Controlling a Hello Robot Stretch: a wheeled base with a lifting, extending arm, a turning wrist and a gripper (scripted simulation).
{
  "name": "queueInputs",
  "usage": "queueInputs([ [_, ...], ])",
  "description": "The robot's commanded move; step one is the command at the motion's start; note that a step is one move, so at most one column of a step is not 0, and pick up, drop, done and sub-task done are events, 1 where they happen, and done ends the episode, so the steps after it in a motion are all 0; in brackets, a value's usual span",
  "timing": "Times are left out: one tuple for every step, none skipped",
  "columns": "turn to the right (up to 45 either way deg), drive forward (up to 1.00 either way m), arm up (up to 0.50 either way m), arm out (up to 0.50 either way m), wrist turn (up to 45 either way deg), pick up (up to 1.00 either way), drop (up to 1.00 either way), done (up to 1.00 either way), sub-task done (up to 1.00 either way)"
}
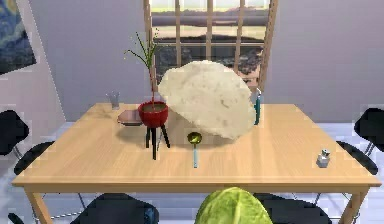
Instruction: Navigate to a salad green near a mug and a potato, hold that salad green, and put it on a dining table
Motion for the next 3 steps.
queueInputs([
  [0.0,0.35,0.0,0.0,0.0,0.0,0.0,0.0,0.0],
  [-45.0,0.0,0.0,0.0,0.0,0.0,0.0,0.0,0.0],
  [-33.0,0.0,0.0,0.0,0.0,0.0,0.0,0.0,0.0],
])
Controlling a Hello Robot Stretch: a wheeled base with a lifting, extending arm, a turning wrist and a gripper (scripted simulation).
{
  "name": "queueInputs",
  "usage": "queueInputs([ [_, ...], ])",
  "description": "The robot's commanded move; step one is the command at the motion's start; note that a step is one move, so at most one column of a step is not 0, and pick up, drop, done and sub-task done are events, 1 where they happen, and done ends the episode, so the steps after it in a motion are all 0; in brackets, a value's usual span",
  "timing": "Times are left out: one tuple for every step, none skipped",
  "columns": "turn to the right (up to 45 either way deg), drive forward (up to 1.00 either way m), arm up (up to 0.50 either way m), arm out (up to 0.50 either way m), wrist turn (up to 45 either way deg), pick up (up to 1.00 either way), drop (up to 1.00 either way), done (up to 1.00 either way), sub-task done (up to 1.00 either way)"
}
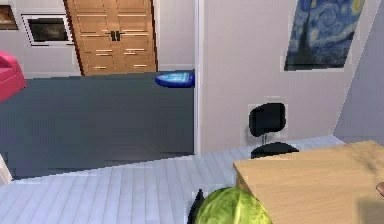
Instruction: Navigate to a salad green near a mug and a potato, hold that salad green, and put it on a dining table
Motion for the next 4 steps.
queueInputs([
  [0.0,0.0,0.0,0.4,0.0,0.0,0.0,0.0,0.0],
  [0.0,0.0,0.0,0.0,45.0,0.0,0.0,0.0,0.0],
  [0.0,0.0,0.0,0.0,45.0,0.0,0.0,0.0,0.0],
  [0.0,0.0,0.0,0.0,12.0,0.0,0.0,0.0,0.0],
])
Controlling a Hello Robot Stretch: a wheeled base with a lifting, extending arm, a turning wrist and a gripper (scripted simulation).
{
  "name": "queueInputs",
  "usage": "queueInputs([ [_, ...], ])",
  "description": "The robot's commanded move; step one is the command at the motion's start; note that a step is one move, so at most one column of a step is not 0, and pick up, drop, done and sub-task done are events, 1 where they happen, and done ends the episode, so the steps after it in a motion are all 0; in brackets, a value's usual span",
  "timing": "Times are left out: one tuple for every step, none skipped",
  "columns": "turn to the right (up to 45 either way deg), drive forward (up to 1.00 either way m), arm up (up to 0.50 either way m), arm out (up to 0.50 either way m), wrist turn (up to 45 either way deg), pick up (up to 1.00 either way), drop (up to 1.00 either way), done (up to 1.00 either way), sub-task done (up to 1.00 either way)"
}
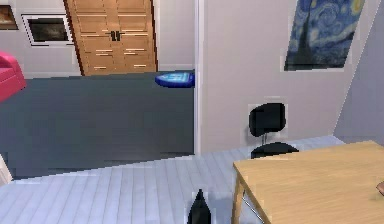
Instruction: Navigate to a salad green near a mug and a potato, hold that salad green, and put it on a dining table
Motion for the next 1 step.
queueInputs([
  [0.0,0.0,-0.04,0.0,0.0,0.0,0.0,0.0,0.0],
])
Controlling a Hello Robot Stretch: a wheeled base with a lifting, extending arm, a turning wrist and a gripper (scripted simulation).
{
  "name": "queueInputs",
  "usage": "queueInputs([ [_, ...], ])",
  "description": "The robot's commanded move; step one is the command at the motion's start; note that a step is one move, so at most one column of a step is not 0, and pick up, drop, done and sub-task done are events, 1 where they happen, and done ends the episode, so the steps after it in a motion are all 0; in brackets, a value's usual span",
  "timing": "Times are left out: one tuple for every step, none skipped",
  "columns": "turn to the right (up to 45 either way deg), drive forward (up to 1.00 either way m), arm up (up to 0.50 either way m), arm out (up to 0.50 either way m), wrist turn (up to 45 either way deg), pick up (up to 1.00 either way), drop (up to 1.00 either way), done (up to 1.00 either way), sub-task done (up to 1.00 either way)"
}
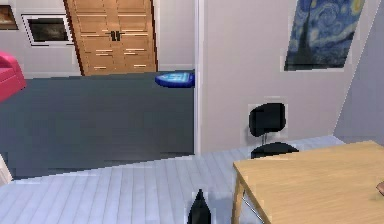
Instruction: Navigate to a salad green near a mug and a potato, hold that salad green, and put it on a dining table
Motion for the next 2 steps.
queueInputs([
  [0.0,0.0,-0.32,0.0,0.0,0.0,0.0,0.0,0.0],
  [0.0,0.0,0.0,0.0,0.0,0.0,1.0,0.0,0.0],
])
